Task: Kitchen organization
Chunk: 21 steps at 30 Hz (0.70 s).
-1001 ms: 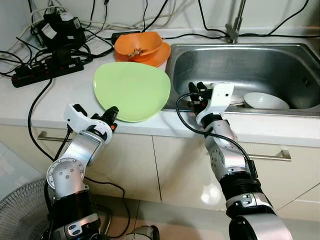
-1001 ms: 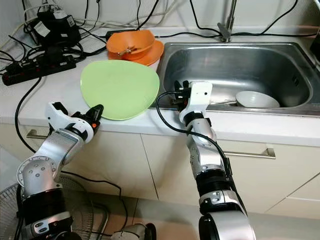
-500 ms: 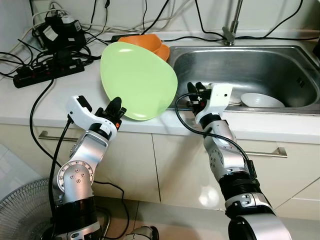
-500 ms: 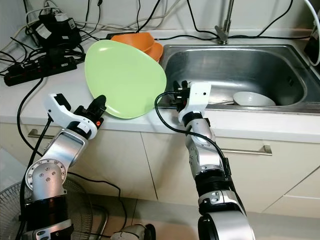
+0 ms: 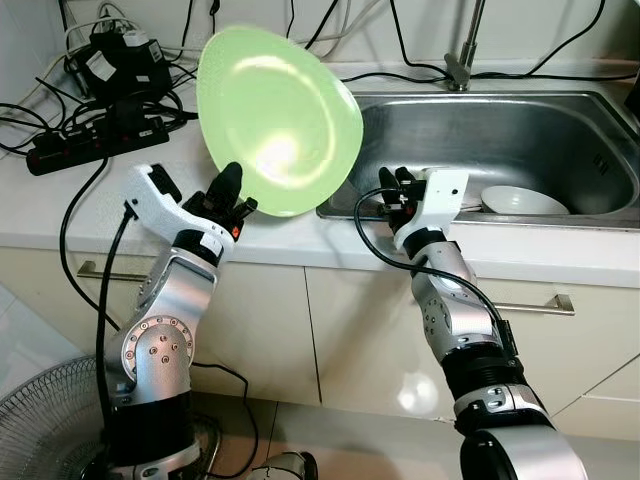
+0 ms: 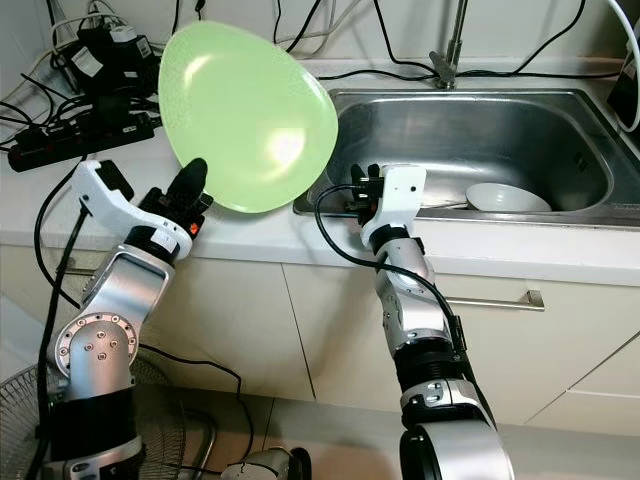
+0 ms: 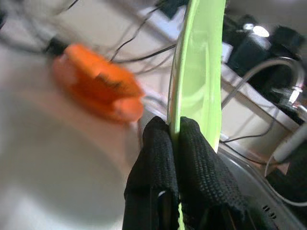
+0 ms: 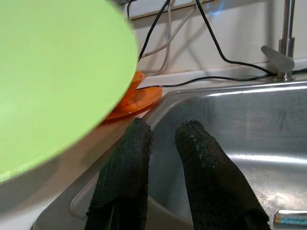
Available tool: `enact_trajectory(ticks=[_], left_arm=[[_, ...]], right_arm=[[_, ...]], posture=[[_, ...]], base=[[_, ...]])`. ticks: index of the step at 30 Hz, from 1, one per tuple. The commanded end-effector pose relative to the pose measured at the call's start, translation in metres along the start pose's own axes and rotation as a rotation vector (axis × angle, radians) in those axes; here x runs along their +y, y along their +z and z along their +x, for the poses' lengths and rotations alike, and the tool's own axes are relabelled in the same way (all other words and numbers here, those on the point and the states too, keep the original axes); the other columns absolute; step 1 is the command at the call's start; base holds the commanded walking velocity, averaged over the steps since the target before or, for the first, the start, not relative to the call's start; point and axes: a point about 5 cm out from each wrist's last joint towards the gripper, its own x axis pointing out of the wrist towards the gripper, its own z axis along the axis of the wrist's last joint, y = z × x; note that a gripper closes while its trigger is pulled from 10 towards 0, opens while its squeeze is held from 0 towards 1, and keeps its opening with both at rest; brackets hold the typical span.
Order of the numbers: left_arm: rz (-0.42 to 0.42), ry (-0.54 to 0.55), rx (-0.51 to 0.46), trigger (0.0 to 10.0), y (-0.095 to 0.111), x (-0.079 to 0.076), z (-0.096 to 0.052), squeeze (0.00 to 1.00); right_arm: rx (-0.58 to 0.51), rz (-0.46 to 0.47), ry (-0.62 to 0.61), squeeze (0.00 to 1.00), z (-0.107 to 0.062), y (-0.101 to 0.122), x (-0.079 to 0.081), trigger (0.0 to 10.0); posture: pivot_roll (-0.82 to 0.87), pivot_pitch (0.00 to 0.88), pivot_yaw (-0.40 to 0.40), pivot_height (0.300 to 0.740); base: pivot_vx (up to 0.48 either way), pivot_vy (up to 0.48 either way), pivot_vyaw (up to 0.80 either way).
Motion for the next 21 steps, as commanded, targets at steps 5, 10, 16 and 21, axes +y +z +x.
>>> enact_trajectory(ticks=[5,10,16,21], left_arm=[[0.05,-0.138,-0.087,10.0,0.016,-0.022,0.011,0.0],[0.064,-0.186,-0.08,10.0,0.012,-0.03,0.018,0.0],[0.064,-0.189,-0.094,10.0,0.013,-0.029,0.022,0.0],[0.06,-0.188,-0.105,10.0,0.015,-0.028,0.024,0.0]], right_arm=[[-0.025,0.03,0.0,0.0,0.006,0.008,0.001,10.0],[-0.027,0.209,-0.036,0.0,0.011,0.014,-0.004,10.0],[-0.052,0.389,-0.048,1.0,0.014,0.022,-0.011,10.0],[-0.068,0.479,-0.05,1.0,0.014,0.026,-0.017,10.0]], posture=[[0.16,0.014,0.102,0.74],[0.16,0.016,0.104,0.74],[0.16,0.02,0.102,0.74],[0.16,0.018,0.103,0.74]], base=[[0.0,0.0,0.0],[0.0,0.0,0.0],[0.0,0.0,0.0],[0.0,0.0,0.0]])
